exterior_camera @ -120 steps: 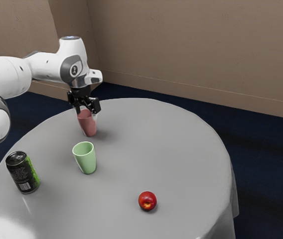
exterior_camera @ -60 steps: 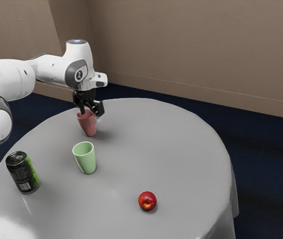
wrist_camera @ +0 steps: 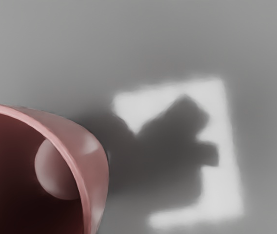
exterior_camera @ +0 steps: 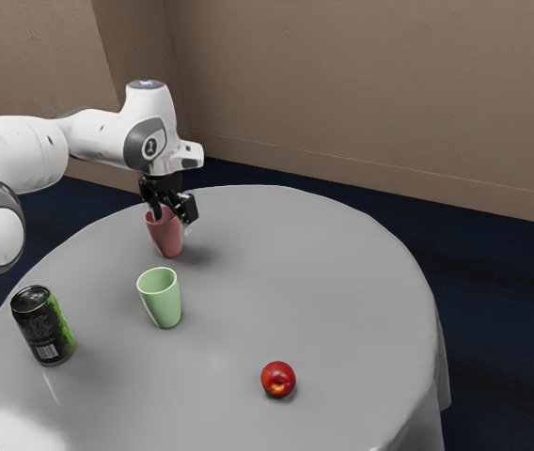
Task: Place the left cup onto the right cup
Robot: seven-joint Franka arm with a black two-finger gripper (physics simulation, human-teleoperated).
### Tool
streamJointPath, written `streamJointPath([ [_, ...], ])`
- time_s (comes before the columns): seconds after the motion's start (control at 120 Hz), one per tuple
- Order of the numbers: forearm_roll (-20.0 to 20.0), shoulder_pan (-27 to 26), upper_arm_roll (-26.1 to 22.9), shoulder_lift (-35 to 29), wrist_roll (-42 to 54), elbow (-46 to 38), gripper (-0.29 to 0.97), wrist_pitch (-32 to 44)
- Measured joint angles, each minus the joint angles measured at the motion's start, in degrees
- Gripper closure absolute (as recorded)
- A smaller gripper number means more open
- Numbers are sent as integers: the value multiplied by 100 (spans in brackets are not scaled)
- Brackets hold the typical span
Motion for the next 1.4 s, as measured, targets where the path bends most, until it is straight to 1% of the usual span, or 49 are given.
streamJointPath([
  [0.358, 20, 61, -63, 118, 16, 1, 0, 76],
  [0.542, 16, 102, -56, 132, 58, 1, 5, 88],
  [0.708, 11, 115, -35, 132, 109, 61, 15, 92],
  [1.117, 11, 117, -13, 132, 217, 89, 44, 95],
  [1.4, 12, 118, 16, 132, 265, 94, 60, 92],
])
